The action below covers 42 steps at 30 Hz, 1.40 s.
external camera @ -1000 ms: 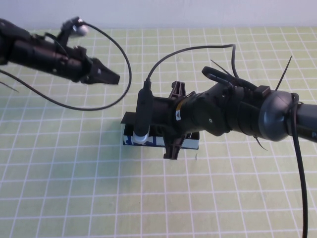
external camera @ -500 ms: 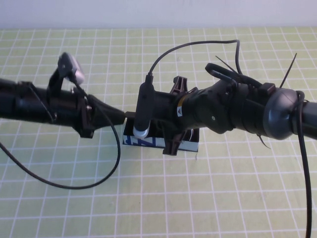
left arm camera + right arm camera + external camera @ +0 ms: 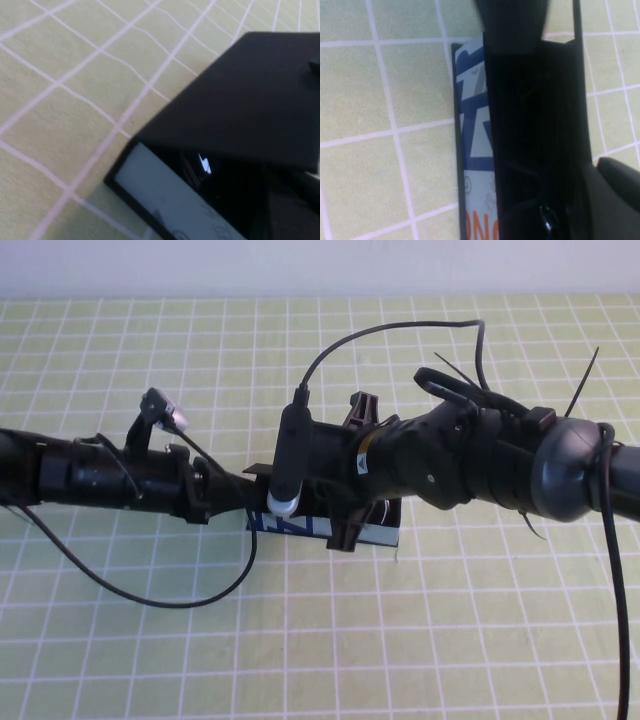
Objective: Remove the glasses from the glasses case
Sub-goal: Pick up the glasses from the glasses case
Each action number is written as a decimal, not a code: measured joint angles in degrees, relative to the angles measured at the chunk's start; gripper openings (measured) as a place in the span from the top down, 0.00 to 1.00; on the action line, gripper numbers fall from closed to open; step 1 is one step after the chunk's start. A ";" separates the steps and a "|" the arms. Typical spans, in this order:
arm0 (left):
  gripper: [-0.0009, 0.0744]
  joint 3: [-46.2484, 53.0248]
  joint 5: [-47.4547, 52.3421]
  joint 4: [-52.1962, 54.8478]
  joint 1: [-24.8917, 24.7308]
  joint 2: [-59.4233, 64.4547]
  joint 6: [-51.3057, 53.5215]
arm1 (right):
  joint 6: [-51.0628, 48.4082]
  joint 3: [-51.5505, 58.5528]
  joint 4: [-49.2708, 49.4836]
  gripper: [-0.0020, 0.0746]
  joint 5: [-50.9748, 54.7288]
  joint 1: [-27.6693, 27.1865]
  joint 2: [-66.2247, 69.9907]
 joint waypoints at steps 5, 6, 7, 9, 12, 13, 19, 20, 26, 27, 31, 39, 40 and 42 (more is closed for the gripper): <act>0.99 -3.37 -0.15 -1.66 0.00 2.24 0.00 | 0.57 0.00 0.00 0.98 -0.13 0.00 0.00; 0.99 -3.89 -0.18 -1.66 0.00 2.65 -0.10 | 0.79 0.00 0.00 0.98 -0.37 0.00 0.00; 0.99 -4.15 -0.30 -1.76 0.00 2.97 -0.21 | 0.79 0.00 0.00 0.98 -0.49 0.00 0.00; 0.99 -4.73 -0.57 -1.84 0.00 3.94 -0.85 | 1.03 0.00 0.00 0.98 -0.49 0.00 0.00; 0.99 -5.14 0.49 -2.48 0.00 5.04 -2.13 | 2.94 0.00 0.00 0.98 -0.49 0.00 0.00; 0.99 -5.23 0.67 -2.65 0.00 5.15 -2.50 | 3.68 0.00 0.00 0.97 -0.49 0.00 0.00; 0.99 -5.23 2.16 -2.39 0.00 5.52 -3.26 | 9.98 0.00 3.48 0.78 1.74 0.12 -3.84; 0.99 -5.23 2.15 -2.39 0.00 5.52 -3.39 | 11.08 0.00 5.46 0.75 2.67 0.25 -5.28; 0.99 -5.23 2.28 -2.30 0.00 5.52 -4.06 | 15.10 0.00 21.63 0.89 11.31 2.38 -10.45; 0.99 -5.23 2.28 -2.27 0.00 5.52 -4.18 | 16.99 0.00 22.62 0.93 12.77 2.53 -10.30; 0.99 -5.23 2.42 -2.04 0.00 5.52 -4.26 | 26.88 0.00 20.63 0.98 14.88 2.40 -7.62; 0.99 -5.23 2.69 -1.49 0.00 5.52 -4.93 | 36.35 -1.21 16.08 0.99 11.96 -3.46 -1.55; 0.99 -5.23 2.81 -1.44 0.00 5.52 -5.06 | 36.58 -2.15 16.08 0.99 11.96 -4.30 -0.90; 0.99 -5.23 2.81 -1.40 0.00 5.52 -5.14 | 36.72 -4.27 16.31 0.99 11.96 -5.56 0.37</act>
